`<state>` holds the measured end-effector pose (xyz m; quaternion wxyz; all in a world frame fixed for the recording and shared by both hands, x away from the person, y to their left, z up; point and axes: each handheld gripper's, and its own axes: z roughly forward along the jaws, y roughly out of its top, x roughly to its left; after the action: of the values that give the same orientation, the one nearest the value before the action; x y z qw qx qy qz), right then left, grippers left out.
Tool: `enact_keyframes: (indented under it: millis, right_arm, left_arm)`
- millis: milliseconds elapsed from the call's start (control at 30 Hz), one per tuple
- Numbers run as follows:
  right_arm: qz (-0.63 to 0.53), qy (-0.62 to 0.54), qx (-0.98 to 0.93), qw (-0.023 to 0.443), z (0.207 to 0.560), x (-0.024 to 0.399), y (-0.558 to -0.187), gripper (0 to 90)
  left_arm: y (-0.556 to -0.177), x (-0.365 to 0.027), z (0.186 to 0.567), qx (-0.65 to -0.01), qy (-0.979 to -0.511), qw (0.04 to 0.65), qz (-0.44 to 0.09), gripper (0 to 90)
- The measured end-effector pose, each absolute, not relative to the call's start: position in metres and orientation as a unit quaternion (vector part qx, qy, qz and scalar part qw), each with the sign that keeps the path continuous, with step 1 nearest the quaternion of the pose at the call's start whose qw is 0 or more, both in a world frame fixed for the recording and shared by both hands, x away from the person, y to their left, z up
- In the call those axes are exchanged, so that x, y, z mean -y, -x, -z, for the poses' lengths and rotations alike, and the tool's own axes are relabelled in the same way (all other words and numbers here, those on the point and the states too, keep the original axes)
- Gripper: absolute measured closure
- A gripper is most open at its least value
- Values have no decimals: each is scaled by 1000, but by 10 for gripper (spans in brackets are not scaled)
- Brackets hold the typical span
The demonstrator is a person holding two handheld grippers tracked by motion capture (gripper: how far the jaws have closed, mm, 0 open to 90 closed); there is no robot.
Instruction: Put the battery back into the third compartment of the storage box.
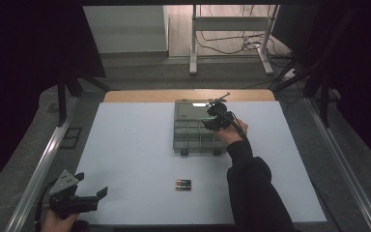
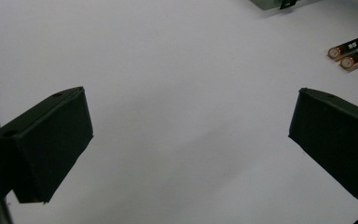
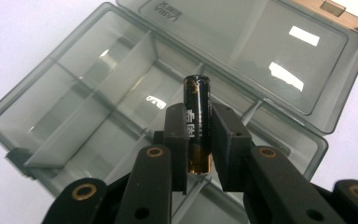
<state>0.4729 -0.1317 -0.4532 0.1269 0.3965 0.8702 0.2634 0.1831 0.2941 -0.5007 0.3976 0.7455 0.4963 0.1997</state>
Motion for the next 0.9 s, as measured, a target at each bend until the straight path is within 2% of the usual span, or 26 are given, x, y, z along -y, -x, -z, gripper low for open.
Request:
enact_keyframes:
  millis: [400, 600, 833, 900]
  right_arm:
    - [-243, -413, -867, 139, 468, 128, -487, 752]
    - [-256, -417, -860, 142, 464, 130, -484, 540]
    - [-287, -393, -863, 133, 452, 136, -471, 182]
    - [-286, -381, -869, 133, 449, 136, -465, 108]
  left_arm:
    - [-183, -293, 501, -499, -745, 393, -202, 0]
    - [-184, -293, 501, -501, -745, 392, -202, 0]
    - [-184, -293, 501, -501, -745, 390, -203, 0]
    - [-184, -293, 501, -502, -745, 390, -203, 0]
